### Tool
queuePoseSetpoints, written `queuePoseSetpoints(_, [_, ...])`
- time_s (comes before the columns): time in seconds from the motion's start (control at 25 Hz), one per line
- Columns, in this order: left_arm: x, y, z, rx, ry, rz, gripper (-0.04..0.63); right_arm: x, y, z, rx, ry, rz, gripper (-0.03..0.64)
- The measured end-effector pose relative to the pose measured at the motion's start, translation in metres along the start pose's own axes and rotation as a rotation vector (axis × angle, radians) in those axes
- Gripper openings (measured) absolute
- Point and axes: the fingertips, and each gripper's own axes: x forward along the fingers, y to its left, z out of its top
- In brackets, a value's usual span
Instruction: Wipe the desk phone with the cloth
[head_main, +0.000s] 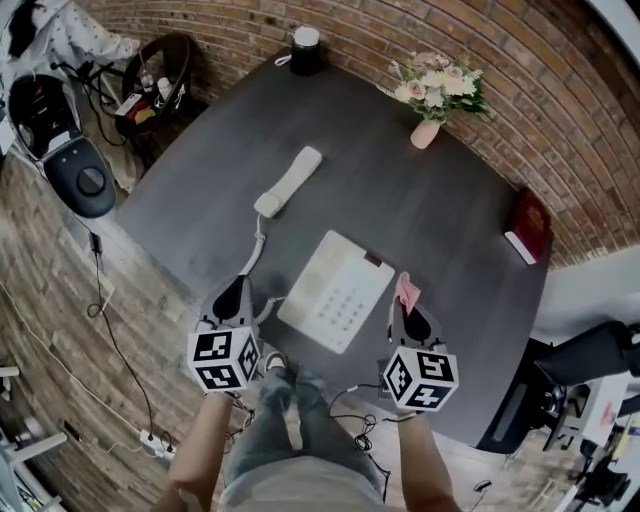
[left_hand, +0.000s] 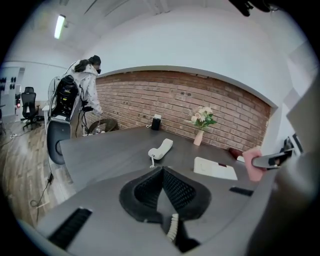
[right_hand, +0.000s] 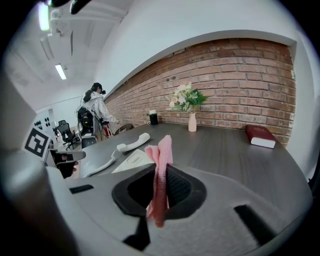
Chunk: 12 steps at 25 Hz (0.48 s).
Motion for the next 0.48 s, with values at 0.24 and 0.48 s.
queuePoseSetpoints(0.24, [-0.008,0.024,0.001,-0.027,-0.016,0.037,0.003,0.015,0.017,0.012,-0.082,0.02,0.039,0.02])
queuePoseSetpoints(0.48, [-0.021,0.055,0.0,-0.057,-0.028,0.091,0.003,0.036,0.045,0.025,-0.187,0.031,0.081,0.02])
